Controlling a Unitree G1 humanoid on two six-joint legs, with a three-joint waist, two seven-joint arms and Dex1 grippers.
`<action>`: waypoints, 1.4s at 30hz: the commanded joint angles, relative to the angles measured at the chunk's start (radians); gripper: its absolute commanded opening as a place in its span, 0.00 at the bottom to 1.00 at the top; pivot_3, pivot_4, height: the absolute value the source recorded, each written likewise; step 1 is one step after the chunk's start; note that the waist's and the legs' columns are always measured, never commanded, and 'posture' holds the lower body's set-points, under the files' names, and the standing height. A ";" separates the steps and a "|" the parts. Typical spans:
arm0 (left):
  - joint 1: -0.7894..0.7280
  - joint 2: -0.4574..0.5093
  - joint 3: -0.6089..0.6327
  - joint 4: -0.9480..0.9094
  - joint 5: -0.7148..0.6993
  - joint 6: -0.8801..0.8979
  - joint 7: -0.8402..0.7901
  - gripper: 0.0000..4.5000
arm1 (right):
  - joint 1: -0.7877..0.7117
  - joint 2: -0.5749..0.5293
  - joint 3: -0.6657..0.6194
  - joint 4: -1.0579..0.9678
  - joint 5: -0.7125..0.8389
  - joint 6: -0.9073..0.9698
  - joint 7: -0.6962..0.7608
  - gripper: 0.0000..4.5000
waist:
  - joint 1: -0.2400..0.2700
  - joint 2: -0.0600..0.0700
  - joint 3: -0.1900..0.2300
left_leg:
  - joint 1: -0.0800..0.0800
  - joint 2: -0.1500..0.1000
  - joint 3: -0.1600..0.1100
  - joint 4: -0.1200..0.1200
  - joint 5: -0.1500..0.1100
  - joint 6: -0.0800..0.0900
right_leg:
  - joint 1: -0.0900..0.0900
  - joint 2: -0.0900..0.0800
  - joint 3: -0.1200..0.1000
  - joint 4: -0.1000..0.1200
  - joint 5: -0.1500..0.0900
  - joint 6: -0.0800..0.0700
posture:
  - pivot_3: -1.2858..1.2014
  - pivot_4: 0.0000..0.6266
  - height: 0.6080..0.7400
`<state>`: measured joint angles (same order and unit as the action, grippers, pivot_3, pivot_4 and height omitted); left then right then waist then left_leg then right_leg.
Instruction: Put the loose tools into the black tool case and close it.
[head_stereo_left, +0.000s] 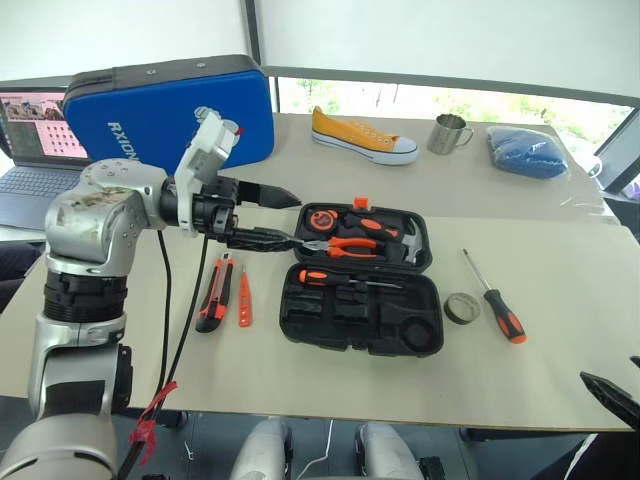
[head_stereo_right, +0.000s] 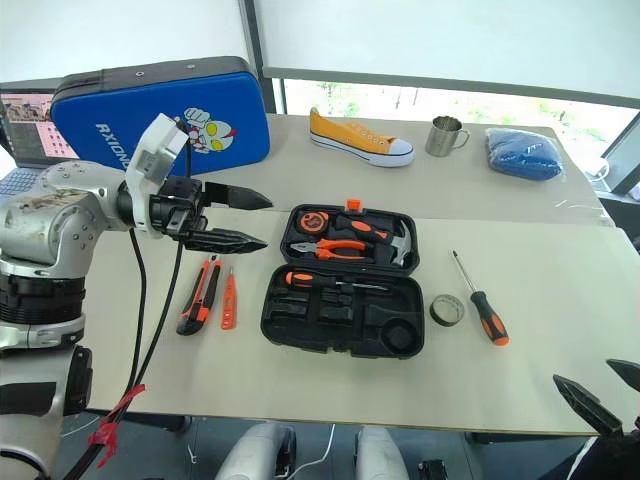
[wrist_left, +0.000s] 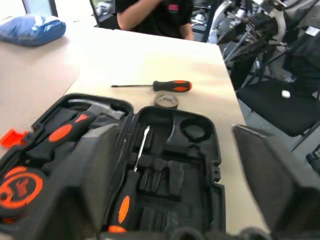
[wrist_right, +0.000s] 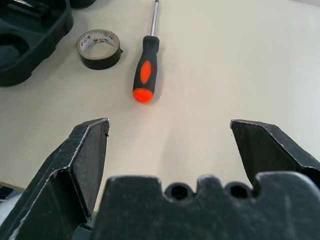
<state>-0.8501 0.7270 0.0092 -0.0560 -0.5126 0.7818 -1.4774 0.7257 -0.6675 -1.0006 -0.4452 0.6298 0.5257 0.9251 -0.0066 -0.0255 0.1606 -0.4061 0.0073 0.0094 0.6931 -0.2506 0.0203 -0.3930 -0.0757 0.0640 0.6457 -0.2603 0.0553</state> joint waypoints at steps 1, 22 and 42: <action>0.020 0.031 -0.012 -0.074 -0.028 -0.028 -0.008 1.00 | -0.087 -0.061 0.057 0.058 -0.022 -0.018 -0.014 1.00 | -0.010 0.000 0.000 | 0.002 0.000 0.001 0.000 0.000 0.000 | 0.001 0.000 0.000 0.000 0.000 0.000 | 0.52 0.24 1.00; 0.045 0.077 -0.061 -0.159 -0.039 -0.077 0.064 1.00 | -0.600 -0.075 0.623 0.414 -0.271 -0.022 -0.241 0.88 | -0.006 0.001 0.002 | 0.001 -0.004 0.000 0.001 0.000 0.000 | 0.001 0.000 0.002 0.000 0.000 0.001 | 0.52 0.24 1.00; 0.116 0.171 -0.054 -0.171 -0.055 -0.102 0.018 1.00 | -0.812 -0.187 0.536 0.299 -0.052 -0.005 -0.066 0.23 | -0.022 0.004 0.003 | 0.001 -0.002 0.001 0.000 0.000 0.000 | 0.000 0.000 0.003 0.001 0.000 0.001 | 0.52 0.24 1.00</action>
<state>-0.7449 0.8564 -0.0611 -0.2038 -0.5535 0.6976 -1.4158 -0.0110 -0.7975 -0.4744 -0.0321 0.5011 0.5078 0.7668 -0.0284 -0.0211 0.1638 -0.4047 0.0055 0.0110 0.6925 -0.2506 0.0205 -0.3936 -0.0748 0.0675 0.6466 -0.2605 0.0558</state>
